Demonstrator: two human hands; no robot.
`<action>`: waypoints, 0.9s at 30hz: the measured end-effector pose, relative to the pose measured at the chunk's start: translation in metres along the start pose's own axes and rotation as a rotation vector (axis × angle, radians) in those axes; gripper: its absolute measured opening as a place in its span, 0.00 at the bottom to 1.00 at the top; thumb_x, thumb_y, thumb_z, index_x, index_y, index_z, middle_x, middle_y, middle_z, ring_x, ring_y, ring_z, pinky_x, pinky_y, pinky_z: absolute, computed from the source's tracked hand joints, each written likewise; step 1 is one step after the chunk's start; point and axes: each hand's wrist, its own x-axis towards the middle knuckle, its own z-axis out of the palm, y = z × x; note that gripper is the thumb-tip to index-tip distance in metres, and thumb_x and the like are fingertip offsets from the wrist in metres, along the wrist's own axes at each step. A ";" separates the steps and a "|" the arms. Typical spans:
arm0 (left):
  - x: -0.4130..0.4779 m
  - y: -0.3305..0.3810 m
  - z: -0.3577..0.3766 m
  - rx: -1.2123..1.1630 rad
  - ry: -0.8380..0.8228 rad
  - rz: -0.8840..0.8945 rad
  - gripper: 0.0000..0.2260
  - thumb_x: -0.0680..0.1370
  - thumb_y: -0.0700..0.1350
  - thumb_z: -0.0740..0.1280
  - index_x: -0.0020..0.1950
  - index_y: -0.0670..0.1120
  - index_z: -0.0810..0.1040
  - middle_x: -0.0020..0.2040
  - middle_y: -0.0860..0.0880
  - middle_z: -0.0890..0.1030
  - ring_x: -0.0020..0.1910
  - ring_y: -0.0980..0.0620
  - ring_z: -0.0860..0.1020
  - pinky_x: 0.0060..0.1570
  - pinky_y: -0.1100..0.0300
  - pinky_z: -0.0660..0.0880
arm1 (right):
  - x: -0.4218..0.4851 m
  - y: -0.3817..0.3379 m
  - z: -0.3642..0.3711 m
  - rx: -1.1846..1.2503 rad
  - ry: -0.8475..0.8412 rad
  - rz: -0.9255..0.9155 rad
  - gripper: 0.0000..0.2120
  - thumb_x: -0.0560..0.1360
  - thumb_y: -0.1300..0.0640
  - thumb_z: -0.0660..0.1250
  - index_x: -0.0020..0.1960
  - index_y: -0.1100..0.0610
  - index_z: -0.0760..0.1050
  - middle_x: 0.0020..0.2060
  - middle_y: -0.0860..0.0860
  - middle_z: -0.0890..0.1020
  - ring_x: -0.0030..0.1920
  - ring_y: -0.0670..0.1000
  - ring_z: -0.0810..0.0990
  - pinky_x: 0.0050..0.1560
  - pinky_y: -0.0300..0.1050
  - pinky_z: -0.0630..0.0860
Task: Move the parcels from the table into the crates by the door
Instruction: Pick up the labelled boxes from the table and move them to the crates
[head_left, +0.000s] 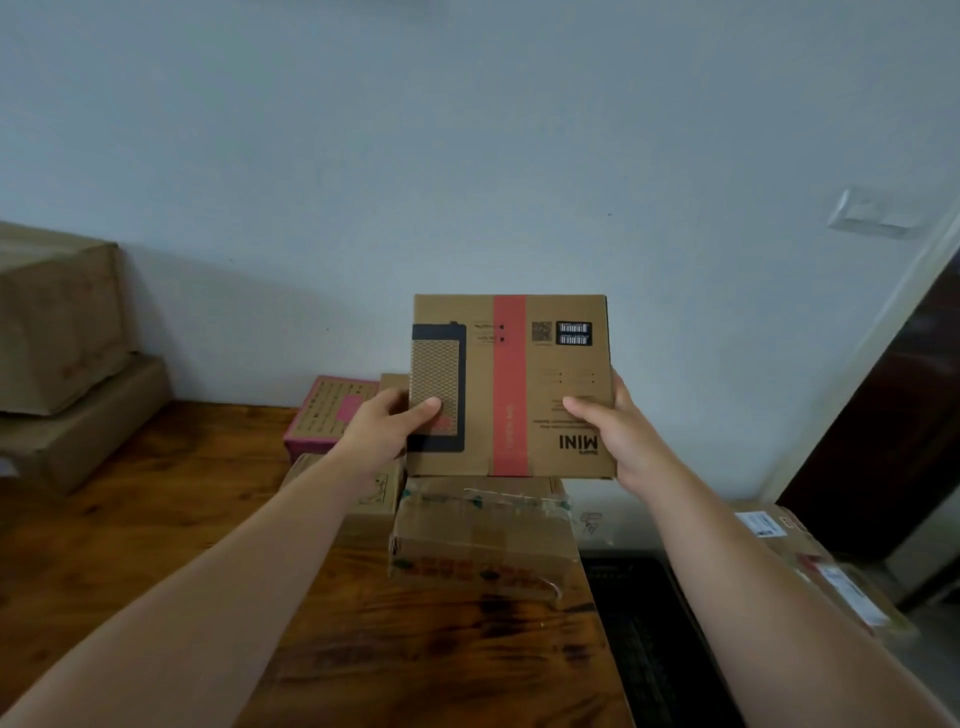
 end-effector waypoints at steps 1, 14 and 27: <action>-0.003 0.000 0.003 -0.045 -0.012 -0.016 0.07 0.76 0.53 0.67 0.53 0.58 0.74 0.53 0.52 0.81 0.50 0.52 0.79 0.47 0.54 0.77 | -0.001 -0.002 -0.001 0.003 0.005 0.011 0.27 0.73 0.58 0.71 0.65 0.40 0.65 0.52 0.47 0.83 0.49 0.50 0.83 0.40 0.49 0.80; -0.015 -0.002 0.003 0.017 -0.144 -0.007 0.39 0.60 0.71 0.66 0.69 0.61 0.64 0.59 0.56 0.77 0.61 0.48 0.73 0.60 0.44 0.71 | -0.004 -0.029 -0.026 0.037 -0.048 0.249 0.30 0.73 0.30 0.55 0.55 0.53 0.78 0.48 0.55 0.84 0.53 0.56 0.81 0.47 0.60 0.76; -0.019 0.007 0.005 -0.020 0.000 0.066 0.31 0.68 0.63 0.66 0.70 0.64 0.63 0.42 0.69 0.80 0.41 0.66 0.80 0.30 0.71 0.73 | -0.019 -0.002 -0.009 -0.139 0.047 0.038 0.22 0.75 0.50 0.69 0.66 0.53 0.69 0.52 0.49 0.82 0.53 0.49 0.79 0.54 0.51 0.75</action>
